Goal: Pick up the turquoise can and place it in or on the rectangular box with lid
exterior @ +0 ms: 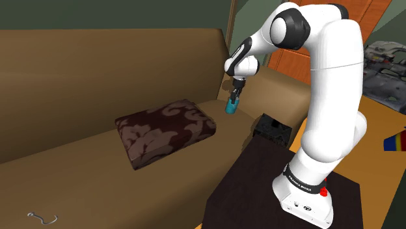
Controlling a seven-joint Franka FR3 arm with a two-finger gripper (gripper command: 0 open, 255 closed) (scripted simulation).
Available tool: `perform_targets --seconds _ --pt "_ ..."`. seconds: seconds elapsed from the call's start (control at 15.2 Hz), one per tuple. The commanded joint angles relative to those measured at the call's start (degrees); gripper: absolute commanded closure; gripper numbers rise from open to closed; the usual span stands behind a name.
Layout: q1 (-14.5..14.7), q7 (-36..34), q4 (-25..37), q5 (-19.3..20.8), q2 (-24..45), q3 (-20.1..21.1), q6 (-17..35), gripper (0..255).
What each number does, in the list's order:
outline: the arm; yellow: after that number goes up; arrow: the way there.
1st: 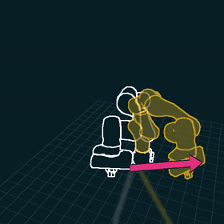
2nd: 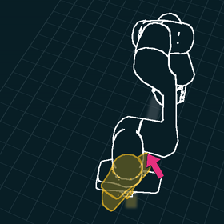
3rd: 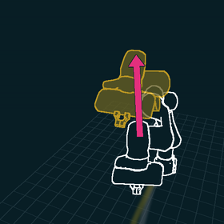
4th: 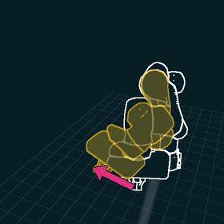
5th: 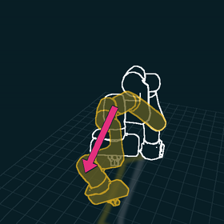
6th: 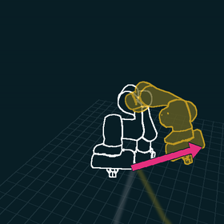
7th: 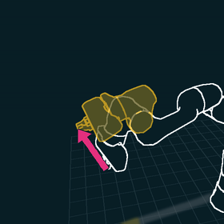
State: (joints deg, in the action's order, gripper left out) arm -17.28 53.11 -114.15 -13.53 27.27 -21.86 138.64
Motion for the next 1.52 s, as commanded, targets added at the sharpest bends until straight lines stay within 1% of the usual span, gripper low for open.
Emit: perform_targets --seconds 0.0,0.46,1.45 --pt "0.0 0.0 0.0 0.0 0.0 0.0 0.0 255" --pt "0.0 0.0 0.0 0.0 0.0 0.0 0.0 255" --pt "1.9 -2.8 1.6 4.4 -7.8 -2.6 -8.9 255"
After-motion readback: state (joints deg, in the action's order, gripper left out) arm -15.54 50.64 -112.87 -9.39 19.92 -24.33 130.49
